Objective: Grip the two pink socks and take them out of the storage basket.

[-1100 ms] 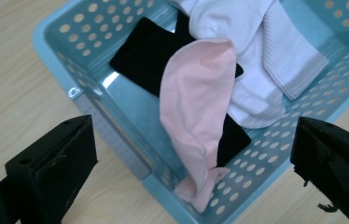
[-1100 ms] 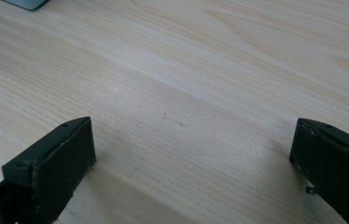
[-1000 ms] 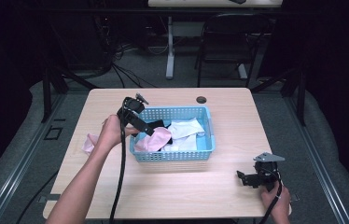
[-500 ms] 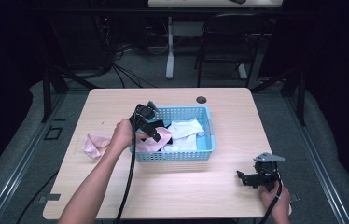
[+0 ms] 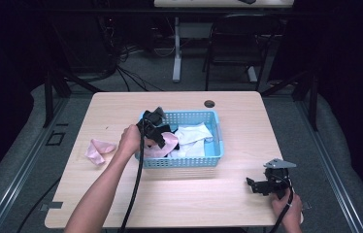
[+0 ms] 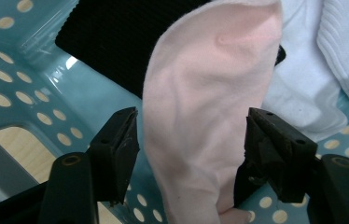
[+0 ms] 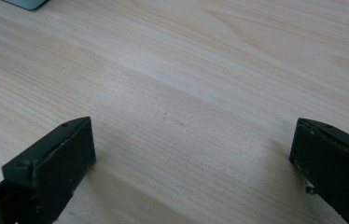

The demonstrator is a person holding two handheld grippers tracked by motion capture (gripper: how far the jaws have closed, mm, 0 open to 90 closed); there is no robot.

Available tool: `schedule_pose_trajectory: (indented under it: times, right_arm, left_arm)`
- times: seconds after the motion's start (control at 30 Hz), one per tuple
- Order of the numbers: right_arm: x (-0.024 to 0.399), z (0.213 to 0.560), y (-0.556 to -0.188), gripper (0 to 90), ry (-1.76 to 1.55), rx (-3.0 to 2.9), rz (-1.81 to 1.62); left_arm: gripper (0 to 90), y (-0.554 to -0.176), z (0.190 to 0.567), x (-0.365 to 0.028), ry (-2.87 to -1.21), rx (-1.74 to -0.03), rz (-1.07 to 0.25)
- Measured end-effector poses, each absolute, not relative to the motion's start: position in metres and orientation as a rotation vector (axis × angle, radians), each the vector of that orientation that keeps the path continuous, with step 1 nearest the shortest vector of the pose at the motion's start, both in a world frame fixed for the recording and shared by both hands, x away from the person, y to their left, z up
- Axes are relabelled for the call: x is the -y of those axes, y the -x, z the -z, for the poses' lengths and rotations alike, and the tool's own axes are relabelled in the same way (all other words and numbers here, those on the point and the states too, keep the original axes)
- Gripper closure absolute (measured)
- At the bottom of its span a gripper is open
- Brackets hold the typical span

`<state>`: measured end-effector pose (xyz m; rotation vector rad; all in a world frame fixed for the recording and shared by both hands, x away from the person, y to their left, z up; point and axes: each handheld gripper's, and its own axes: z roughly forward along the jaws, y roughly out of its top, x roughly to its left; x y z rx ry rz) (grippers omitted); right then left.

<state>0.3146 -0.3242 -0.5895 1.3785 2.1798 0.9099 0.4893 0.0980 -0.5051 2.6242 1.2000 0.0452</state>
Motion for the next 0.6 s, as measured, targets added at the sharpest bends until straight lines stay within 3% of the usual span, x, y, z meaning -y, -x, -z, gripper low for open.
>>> schedule_pose_trajectory:
  times: [0.33,0.6]
  right_arm:
    - [0.324,0.589,-0.315,0.0,-1.378,-2.180,-0.910]
    - [0.324,0.589,-0.315,0.0,-1.378,-2.180,-0.910]
  left_arm:
    - [44.1,-0.491,0.512,-0.099,-2.658,-1.269,-0.073]
    - [65.7,-0.489,0.517,-0.096,-2.691,-1.256,-0.079]
